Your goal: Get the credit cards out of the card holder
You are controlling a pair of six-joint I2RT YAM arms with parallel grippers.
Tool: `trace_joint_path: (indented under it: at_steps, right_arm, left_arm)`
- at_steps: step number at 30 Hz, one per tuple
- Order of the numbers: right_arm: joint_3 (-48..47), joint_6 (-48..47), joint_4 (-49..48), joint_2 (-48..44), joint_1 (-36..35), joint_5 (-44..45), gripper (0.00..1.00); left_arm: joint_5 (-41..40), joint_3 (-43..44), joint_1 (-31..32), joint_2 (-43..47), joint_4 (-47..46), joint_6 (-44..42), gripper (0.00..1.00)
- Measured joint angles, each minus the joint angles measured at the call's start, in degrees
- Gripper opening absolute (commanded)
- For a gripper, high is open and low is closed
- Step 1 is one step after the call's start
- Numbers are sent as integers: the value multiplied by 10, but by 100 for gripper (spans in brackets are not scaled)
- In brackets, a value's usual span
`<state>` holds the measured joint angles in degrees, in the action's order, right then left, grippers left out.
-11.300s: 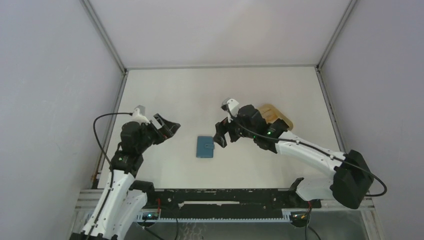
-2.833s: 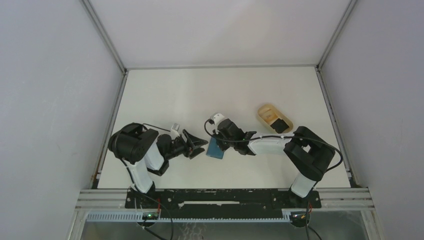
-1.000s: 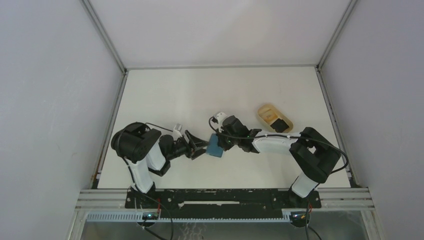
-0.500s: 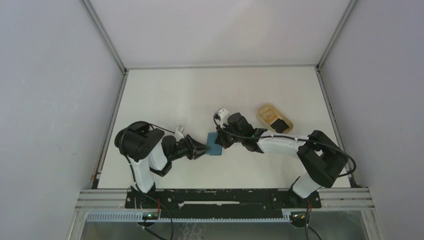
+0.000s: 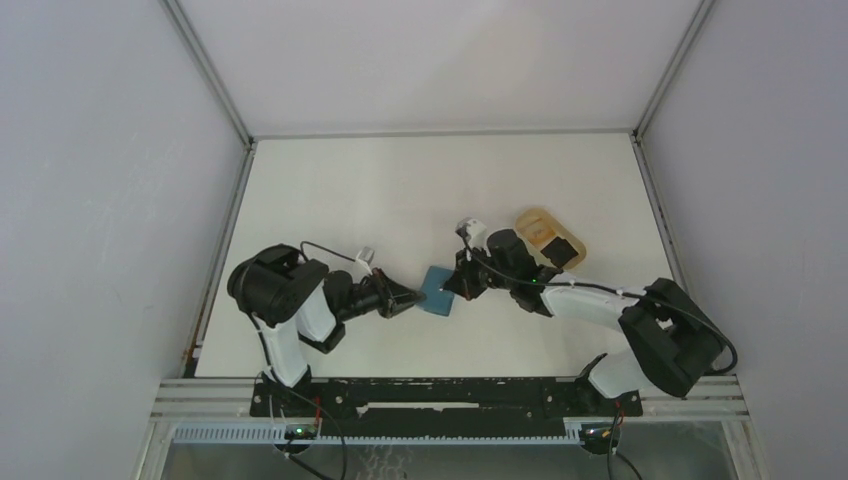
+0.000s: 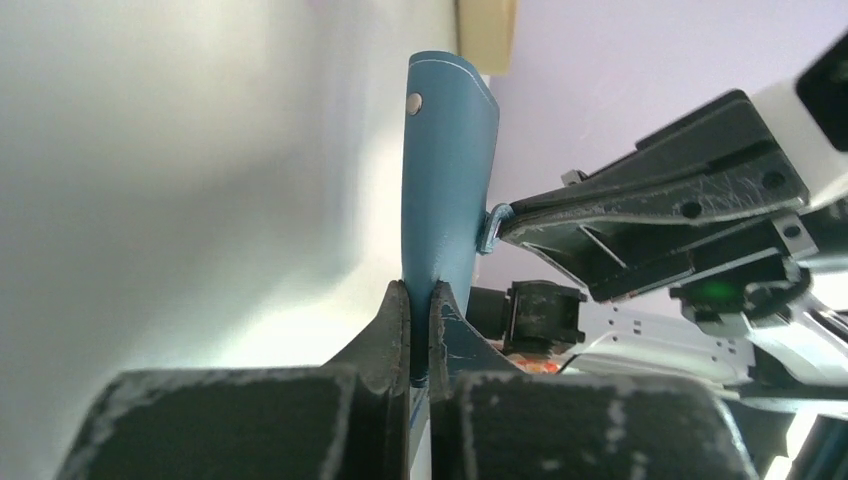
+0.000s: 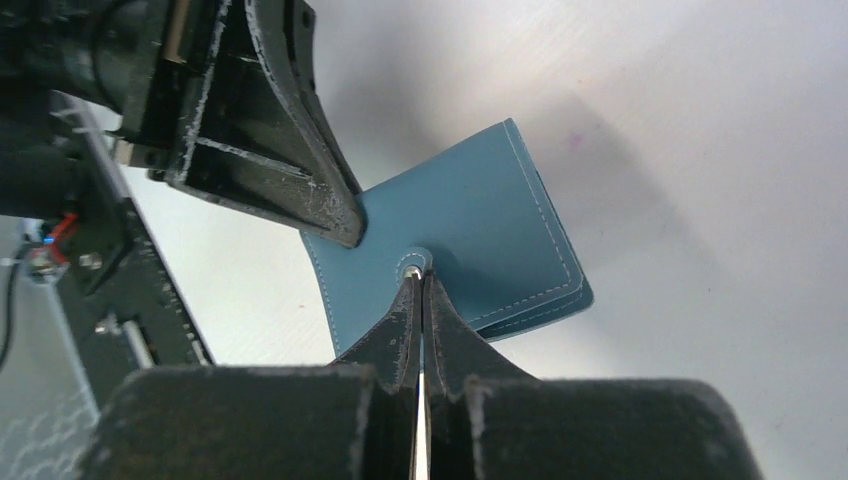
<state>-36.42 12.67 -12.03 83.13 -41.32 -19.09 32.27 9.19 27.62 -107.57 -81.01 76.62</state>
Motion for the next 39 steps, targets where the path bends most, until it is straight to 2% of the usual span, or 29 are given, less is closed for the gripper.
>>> trace_joint_path:
  at_steps: [4, 10, 19, 25, 32, 36, 37, 39]
  right_arm:
    - [38, 37, -54, -38, 47, -81, 0]
    - [111, 123, -187, -44, 110, -186, 0]
    - [148, 193, -289, -77, 155, -261, 0]
    - [148, 193, -268, -101, 159, -253, 0]
    - [130, 152, -143, -134, 128, -151, 1]
    - [91, 129, -75, -143, 96, -79, 45]
    - [83, 123, -66, -142, 91, -66, 53]
    - [76, 122, -60, -137, 82, -43, 62]
  left_arm:
    - [11, 6, 4, 10, -23, 2, 0]
    - [19, 10, 9, 17, -32, 4, 0]
    - [-32, -3, -8, 23, 42, -3, 0]
    - [-42, -3, -8, 60, 75, -14, 0]
    - [-63, -4, -8, 164, 178, -56, 0]
    - [-80, -3, -7, 219, 250, -82, 0]
    - [-83, -3, -7, 231, 269, -88, 0]
    - [-91, -2, -7, 254, 308, -100, 0]
